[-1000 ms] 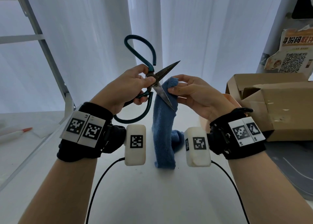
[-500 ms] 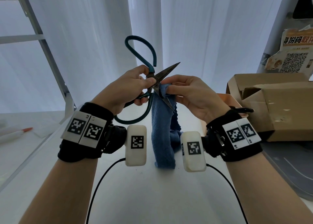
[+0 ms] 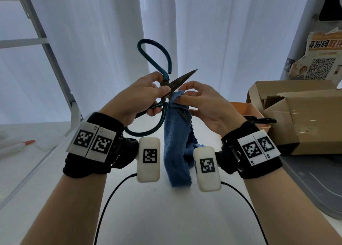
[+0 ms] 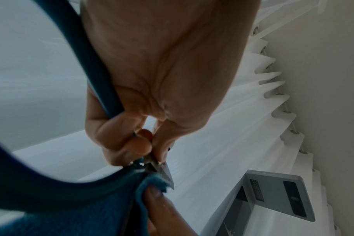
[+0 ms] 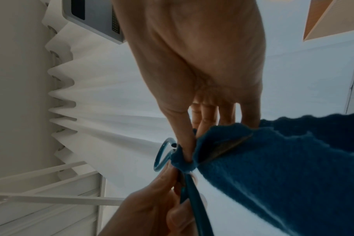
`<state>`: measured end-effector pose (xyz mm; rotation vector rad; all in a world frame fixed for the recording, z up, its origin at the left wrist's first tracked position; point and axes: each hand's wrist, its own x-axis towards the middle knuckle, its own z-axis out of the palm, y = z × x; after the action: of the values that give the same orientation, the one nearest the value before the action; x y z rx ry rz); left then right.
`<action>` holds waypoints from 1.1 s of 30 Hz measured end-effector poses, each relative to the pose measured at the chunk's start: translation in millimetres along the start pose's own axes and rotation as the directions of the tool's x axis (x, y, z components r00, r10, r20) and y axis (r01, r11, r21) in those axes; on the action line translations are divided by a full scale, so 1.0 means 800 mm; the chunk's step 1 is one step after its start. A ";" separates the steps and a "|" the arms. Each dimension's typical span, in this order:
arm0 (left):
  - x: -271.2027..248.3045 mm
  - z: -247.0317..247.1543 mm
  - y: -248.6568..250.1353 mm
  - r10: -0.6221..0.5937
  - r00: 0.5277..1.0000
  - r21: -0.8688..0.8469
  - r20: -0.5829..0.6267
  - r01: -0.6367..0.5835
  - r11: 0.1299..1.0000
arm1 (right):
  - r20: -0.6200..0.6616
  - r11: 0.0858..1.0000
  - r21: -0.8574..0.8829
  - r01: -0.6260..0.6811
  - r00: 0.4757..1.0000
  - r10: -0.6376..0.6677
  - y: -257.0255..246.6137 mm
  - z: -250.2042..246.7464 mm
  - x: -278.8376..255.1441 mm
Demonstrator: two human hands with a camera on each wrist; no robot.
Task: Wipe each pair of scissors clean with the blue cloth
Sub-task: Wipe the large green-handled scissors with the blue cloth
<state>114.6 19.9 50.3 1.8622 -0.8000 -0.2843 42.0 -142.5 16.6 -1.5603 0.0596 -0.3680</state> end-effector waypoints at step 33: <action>-0.003 -0.002 -0.002 -0.041 0.998 -0.032 0.040 0.042 0.999 | 0.070 0.998 -0.035 -0.050 0.996 0.052 -0.005 -0.001 -0.004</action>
<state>114.4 23.0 49.4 1.8490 -0.7794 -0.3595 37.8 -142.3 19.9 -1.6006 0.0511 -0.2728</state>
